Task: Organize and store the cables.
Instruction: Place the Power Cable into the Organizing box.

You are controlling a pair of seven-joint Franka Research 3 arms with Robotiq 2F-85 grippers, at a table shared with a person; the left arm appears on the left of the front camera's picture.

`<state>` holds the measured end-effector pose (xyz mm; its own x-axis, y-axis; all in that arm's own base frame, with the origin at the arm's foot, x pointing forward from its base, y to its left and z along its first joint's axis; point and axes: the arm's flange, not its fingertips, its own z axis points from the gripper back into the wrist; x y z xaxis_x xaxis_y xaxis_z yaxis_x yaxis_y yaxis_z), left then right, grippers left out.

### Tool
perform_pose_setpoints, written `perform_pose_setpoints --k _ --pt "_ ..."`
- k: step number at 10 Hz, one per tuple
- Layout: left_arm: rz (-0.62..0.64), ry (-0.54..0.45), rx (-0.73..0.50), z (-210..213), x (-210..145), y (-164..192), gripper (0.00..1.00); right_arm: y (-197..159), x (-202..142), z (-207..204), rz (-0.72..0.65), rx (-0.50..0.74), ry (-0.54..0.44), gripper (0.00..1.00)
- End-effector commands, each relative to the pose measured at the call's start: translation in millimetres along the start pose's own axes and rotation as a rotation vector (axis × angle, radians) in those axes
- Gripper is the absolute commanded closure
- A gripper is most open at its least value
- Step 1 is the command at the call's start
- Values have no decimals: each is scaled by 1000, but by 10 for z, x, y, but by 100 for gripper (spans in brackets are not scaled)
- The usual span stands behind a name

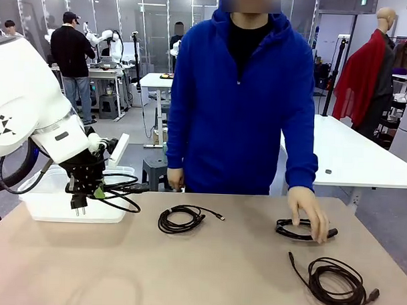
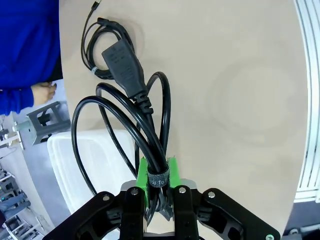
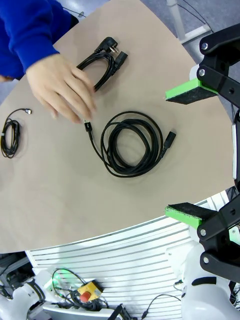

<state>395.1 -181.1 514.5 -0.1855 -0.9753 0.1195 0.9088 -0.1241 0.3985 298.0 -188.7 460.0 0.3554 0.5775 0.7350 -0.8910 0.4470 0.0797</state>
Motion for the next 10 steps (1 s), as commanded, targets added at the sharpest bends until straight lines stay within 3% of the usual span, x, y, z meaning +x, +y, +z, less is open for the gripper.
perform_pose_setpoints --k 1,2,4,8,10 --pt "0 1 1 4 2 0 82 15 -2 -13 17 -7 -22 0" --pt "-40 -9 144 117 6 45 82 15 -2 -13 17 -7 -22 0" --pt "-18 -15 275 280 -334 160 82 15 -2 -13 17 -7 -22 0" --pt "-41 46 348 146 -811 338 82 15 -2 -13 17 -7 -22 0" --pt "37 54 350 173 -1109 499 82 15 -2 -13 17 -7 -22 0"
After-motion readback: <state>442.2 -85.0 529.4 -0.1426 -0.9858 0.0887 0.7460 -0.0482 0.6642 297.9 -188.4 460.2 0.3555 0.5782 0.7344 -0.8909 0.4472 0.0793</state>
